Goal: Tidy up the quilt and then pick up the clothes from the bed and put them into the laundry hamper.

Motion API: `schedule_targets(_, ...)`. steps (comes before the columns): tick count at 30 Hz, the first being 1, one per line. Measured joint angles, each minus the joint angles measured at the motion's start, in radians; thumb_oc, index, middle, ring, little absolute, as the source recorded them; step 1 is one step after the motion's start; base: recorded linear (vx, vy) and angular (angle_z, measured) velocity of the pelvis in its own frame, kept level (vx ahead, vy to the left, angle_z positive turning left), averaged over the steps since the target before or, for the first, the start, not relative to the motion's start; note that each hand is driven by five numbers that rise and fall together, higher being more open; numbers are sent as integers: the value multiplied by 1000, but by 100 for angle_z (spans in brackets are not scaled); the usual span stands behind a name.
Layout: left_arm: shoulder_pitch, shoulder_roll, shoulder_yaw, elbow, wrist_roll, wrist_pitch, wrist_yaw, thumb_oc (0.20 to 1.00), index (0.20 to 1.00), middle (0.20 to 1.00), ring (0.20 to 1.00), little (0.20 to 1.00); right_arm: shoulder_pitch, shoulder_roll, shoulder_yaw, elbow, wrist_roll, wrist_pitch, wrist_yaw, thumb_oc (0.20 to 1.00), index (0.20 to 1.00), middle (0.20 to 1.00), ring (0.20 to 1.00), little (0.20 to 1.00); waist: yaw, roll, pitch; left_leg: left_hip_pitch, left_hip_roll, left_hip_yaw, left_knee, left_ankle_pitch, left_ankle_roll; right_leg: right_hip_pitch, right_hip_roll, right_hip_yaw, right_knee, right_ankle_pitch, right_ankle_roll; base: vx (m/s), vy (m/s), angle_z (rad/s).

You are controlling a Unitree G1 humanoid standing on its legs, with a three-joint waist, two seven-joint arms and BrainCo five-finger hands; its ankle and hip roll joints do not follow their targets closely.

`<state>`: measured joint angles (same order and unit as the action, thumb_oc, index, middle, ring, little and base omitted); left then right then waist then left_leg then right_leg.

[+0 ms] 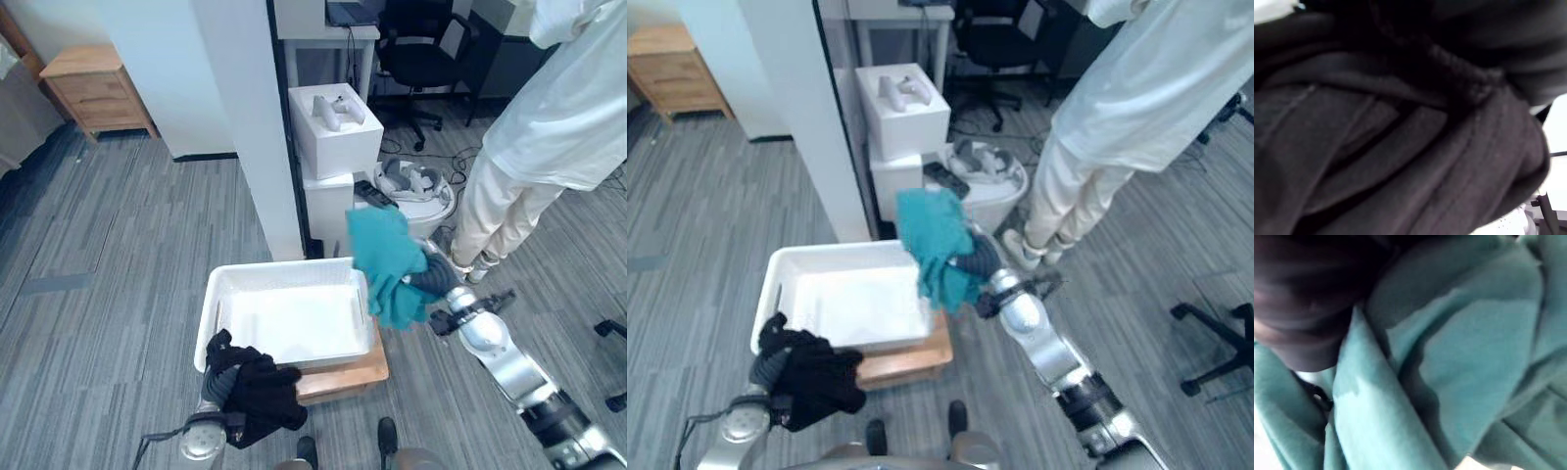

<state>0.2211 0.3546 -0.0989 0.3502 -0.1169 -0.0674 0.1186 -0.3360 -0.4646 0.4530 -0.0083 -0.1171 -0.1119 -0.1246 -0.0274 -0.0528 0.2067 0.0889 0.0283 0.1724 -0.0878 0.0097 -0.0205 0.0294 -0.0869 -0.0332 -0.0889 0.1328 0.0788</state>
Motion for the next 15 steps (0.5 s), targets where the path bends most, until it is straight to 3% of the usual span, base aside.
schedule_targets(4, -33, 6, -24, -37, -70, -20, 5, 200, 200, 200, 200, 200, -180, 69, 83, 139, -1, 1, -4, 200, 200, 200, 200, 200, 14, 9, 2, -76, 3, -21, 0, 23, -1, -66, -2, -27, 0, 0, -3, -123, -61, 25)
schedule_targets(7, -44, 14, -34, -79, -79, -22, 7, 200, 200, 200, 200, 200, -220, 94, 119, 208, -3, -1, -9, 200, 200, 200, 200, 200, 57, 30, 17, -124, 6, -33, 0, 44, -4, -95, -3, -49, 0, 11, -6, -91, -40, 29)
schedule_targets(10, -84, 48, -33, -137, -111, -59, 13, 200, 200, 200, 200, 200, -247, 90, 143, 294, -35, 12, -11, 200, 200, 200, 200, 200, 83, 67, 60, -166, 4, -77, 6, 63, -6, -120, -4, -90, 3, 23, -13, -131, -89, 39)
schedule_targets(11, -93, 73, -29, -163, -118, -61, 13, 200, 200, 200, 200, 200, -253, 98, 152, 350, -38, 0, -22, 200, 200, 200, 200, 200, 111, 85, 73, -193, 5, -88, 3, 73, -6, -136, -4, -108, 1, 22, -12, -157, -92, 40)
schedule_targets(13, -158, 146, -23, -232, -118, -86, 13, 200, 200, 200, 200, 200, -272, 86, 143, 436, -39, 7, -50, 200, 200, 200, 200, 200, 117, 109, 113, -256, 8, -134, 2, 91, -24, -171, -3, -154, 6, 28, -20, -128, -94, 65)
schedule_targets(14, -203, 169, -6, -257, -118, -102, 14, 200, 200, 200, 200, 200, -285, 62, 144, 476, -39, 10, -50, 369, 369, 369, 369, 369, 127, 122, 142, -273, 10, -148, 6, 104, -22, -184, -1, -172, 6, 32, -26, -103, -118, 74)
schedule_targets(15, -299, 196, 2, -263, -138, -119, 19, 200, 200, 200, 200, 200, -303, 17, 146, 549, -39, 24, -50, 1000, 1000, 1000, 1000, 1000, 142, 153, 183, -297, 11, -176, 6, 114, -27, -188, -1, -208, 6, 34, -28, -66, -87, 73)
